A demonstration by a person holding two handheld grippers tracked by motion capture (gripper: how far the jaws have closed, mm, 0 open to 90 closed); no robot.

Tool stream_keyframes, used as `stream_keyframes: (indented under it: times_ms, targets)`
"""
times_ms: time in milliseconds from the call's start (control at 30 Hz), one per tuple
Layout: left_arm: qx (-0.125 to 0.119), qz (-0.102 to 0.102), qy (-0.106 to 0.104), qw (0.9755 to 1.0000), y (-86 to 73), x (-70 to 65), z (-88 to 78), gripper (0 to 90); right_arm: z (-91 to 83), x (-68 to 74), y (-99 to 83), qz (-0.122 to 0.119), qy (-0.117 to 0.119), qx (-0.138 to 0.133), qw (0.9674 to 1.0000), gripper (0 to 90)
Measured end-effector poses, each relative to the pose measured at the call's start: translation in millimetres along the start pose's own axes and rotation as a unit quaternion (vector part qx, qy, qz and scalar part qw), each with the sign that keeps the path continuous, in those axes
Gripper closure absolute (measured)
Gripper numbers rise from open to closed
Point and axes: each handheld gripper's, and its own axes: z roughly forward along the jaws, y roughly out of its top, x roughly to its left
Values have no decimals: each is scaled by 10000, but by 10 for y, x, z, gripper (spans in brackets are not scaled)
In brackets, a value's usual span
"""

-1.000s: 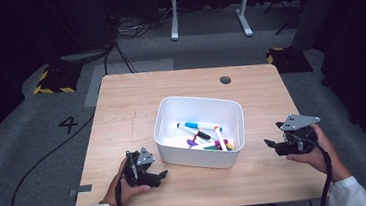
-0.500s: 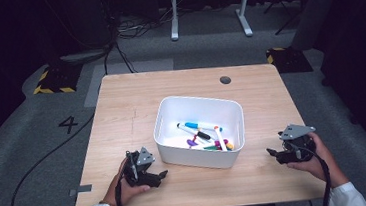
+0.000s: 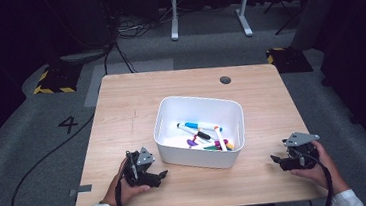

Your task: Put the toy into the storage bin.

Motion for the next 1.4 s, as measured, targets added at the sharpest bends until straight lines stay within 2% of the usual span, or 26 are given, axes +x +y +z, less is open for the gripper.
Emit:
stream_keyframes:
  times_ms: [200,567,767,833,1000,1133,1400]
  targets:
    - [-1,5,13,10000,0,0,-1,149,21,-5,-103,123,-22,2,9999,247]
    - [-2,8,16,10000,0,1,-1,149,7,-78,-320,533,193,-153,9983,229]
    - [3,-4,0,10000,0,0,0,149,-8,-138,-438,836,293,-327,9955,208]
    - [-2,4,12,10000,0,1,-1,149,-8,-160,-486,993,328,-420,9936,197]
    - [-1,7,10,10000,3,4,1,148,-23,-206,-601,1195,175,-686,9903,199]
    - [-4,23,60,10000,5,6,-1,149,-42,-246,-638,1303,20,-651,9893,199]
    - [-6,32,70,10000,7,9,1,148,-43,-257,-644,1346,-24,-655,9887,199]
